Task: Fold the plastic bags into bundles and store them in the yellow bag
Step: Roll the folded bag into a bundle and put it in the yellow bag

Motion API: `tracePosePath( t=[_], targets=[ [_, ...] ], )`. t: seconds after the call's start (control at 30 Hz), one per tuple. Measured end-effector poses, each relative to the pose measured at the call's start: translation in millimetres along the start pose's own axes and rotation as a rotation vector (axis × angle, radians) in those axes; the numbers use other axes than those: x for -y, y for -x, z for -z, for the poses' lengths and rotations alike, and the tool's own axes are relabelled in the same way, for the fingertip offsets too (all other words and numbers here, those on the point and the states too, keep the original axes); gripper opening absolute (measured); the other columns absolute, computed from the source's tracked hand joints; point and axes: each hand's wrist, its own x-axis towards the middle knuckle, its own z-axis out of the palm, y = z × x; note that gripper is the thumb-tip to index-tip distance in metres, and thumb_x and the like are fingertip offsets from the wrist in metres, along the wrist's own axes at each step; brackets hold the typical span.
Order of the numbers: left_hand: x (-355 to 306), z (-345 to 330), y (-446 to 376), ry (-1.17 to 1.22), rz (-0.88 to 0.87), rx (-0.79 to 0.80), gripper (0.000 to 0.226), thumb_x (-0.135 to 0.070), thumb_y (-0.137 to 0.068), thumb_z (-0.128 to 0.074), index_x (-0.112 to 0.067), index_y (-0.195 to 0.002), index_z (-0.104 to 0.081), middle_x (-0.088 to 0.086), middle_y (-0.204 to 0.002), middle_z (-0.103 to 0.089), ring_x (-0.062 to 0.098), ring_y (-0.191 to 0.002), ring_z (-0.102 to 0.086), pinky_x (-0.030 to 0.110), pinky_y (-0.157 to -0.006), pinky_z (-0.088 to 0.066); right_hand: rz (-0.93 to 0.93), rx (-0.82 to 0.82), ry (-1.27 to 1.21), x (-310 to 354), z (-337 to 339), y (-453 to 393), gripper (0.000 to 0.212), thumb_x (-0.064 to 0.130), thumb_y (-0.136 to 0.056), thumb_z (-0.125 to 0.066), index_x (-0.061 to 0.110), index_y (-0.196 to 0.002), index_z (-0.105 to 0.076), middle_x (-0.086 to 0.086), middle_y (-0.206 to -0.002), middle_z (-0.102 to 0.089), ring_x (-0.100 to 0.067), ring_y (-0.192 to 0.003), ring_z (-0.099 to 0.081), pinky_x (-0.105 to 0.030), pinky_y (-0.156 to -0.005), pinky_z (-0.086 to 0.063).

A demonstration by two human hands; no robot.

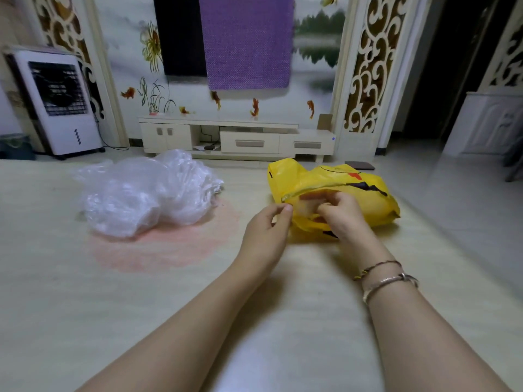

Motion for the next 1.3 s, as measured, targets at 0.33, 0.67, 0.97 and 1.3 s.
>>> tracePosePath(
  t=[0.33,0.67,0.97,1.3],
  targets=[
    [11.2,5.0,-1.2,0.097,0.058,0.03,0.037,-0.049,-0.078,-0.049,-0.02,-0.084,-0.073,0.005,-0.096,-0.074,0.023,-0.096,-0.07,0.046,-0.099,-0.048,-0.091,0.305,0.823,-16.5,-23.5,-8.1,0.037,0.022,-0.097,-0.037,0.016,-0.128,-0.056,-0.015,-0.135,-0.054,-0.034,-0.125,-0.046,-0.041,-0.11,-0.031],
    [-7.2,14.7,1.7,0.068,0.11,0.032,0.027,-0.016,-0.094,-0.05,-0.024,-0.077,-0.07,0.016,-0.104,-0.071,0.034,-0.102,-0.065,0.03,-0.08,-0.045,0.0,0.205,0.873,31.8,-3.9,23.5,0.04,0.006,-0.084,-0.043,0.02,-0.112,-0.069,-0.008,-0.12,-0.064,-0.028,-0.106,-0.059,-0.037,-0.088,-0.052],
    [-33.8,98.6,-2.4,-0.161,0.078,-0.142,0.015,-0.019,-0.093,-0.053,-0.017,-0.093,-0.068,0.001,-0.107,-0.067,0.019,-0.096,-0.063,0.027,-0.075,-0.042,0.199,0.209,0.666,43.7,-37.9,42.0,0.03,0.007,-0.08,-0.042,0.017,-0.076,-0.07,0.003,-0.072,-0.071,-0.015,-0.069,-0.062,-0.036,-0.067,-0.055],
    [33.6,172.7,-2.8,-0.623,-0.09,-0.407,0.038,-0.012,-0.086,-0.053,-0.035,-0.115,-0.063,-0.006,-0.161,-0.007,0.017,-0.139,-0.007,0.023,-0.105,-0.017,0.337,0.378,0.399,24.5,-92.6,52.9,0.03,0.008,-0.086,-0.047,0.026,-0.086,-0.071,0.015,-0.093,-0.069,0.001,-0.076,-0.056,-0.015,-0.065,-0.039]
  ],
)
